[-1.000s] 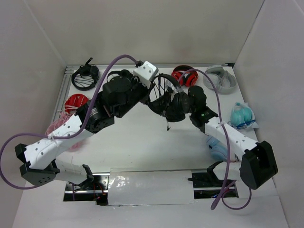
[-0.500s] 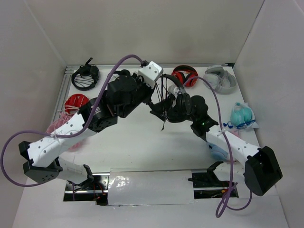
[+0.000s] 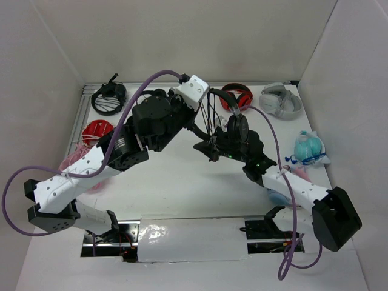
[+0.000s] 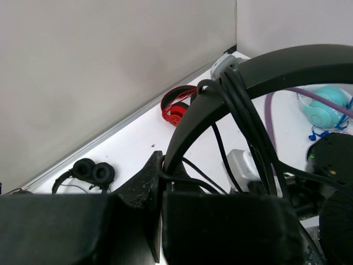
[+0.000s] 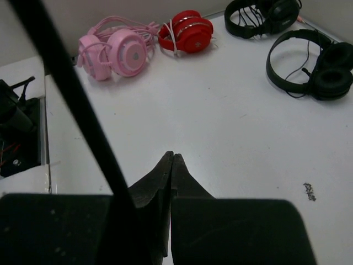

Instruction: Wrap the headphones

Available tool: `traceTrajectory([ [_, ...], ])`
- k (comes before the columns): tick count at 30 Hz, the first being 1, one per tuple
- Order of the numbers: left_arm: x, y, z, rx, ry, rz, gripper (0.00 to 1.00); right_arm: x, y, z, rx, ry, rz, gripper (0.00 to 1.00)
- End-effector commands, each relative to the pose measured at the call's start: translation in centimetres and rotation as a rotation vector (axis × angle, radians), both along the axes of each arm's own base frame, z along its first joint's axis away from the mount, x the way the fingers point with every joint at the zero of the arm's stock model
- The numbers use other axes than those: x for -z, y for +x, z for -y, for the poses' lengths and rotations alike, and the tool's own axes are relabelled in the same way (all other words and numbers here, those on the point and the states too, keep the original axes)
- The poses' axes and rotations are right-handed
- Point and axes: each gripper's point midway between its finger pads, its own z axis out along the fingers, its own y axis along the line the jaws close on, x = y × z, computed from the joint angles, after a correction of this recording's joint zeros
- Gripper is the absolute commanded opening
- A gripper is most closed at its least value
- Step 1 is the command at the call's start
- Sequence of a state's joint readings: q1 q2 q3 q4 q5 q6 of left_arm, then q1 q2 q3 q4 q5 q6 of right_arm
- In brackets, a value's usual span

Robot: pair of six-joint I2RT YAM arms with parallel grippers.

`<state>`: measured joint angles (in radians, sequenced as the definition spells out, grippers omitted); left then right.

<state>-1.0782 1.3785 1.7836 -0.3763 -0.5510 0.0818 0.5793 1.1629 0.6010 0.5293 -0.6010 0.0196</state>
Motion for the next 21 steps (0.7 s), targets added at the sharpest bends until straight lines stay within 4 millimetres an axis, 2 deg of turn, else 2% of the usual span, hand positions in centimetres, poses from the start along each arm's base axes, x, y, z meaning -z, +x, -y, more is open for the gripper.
traceTrajectory([
  [1,-6.6,0.0,-2.2,-0.065,-0.196,0.119,0.0,-0.4,0.8,1.2,0.122,0.036,-0.007,0.0],
  [3,-5.4,-0.2,-2.1,-0.055,-0.182,0.092,0.0,-1.9,2.7,3.0,0.269,0.05,0.013,0.0],
  [4,-5.5,-0.7,-2.2,-0.032,-0.198,0.082,0.0,-3.3,4.3,4.7,0.356,0.054,0.025,0.0],
  [5,-4.7,-0.9,-2.2,-0.022,-0.195,0.055,0.0,-3.5,5.9,6.9,0.445,0.049,-0.001,0.0],
  [6,-4.5,-1.1,-2.3,-0.019,-0.195,0.047,0.0,-4.6,6.9,8.2,0.497,0.059,-0.003,0.0],
  [7,-4.2,-1.3,-2.2,-0.005,-0.192,0.038,0.0,-7.4,7.7,9.4,0.536,0.085,0.035,0.0],
  [9,-3.3,-1.6,-2.3,0.006,-0.174,0.02,0.0,-8.8,9.3,12.6,0.645,0.066,0.043,0.0],
  [10,-2.9,-1.9,-2.0,0.032,-0.157,0.013,0.0,-11.2,9.9,13.6,0.673,0.078,0.082,0.0],
  [11,-2.2,-2.1,-1.8,0.036,-0.18,-0.025,0.0,-11.6,10.2,14.4,0.701,0.066,0.082,0.0],
  [12,-1.9,-2.2,-1.9,0.039,-0.175,-0.03,0.0,-13.4,10.7,15.8,0.73,0.074,0.111,0.0],
  [14,-0.9,-2.3,-1.5,0.051,-0.162,-0.047,0.0,-15.5,11.1,17.1,0.76,0.085,0.126,0.0],
  [15,-0.5,-2.2,-1.5,0.052,-0.151,-0.053,0.0,-16.0,11.6,18.3,0.795,0.09,0.124,0.0],
  [17,0.3,-2.4,-1.3,0.064,-0.138,-0.07,0.0,-17.7,11.9,19.1,0.805,0.114,0.124,0.0],
  [19,1.1,-2.6,-1.2,0.075,-0.129,-0.086,0.0,-18.6,12.3,20.7,0.852,0.128,0.11,0.0],
  [20,1.2,-2.7,-1.1,0.079,-0.125,-0.086,0.0,-20.3,12.6,21.1,0.865,0.145,0.126,0.0],
  [21,1.4,-2.7,-1.1,0.083,-0.122,-0.091,0.0,-20.9,13.0,22.1,0.898,0.154,0.128,0.0],
])
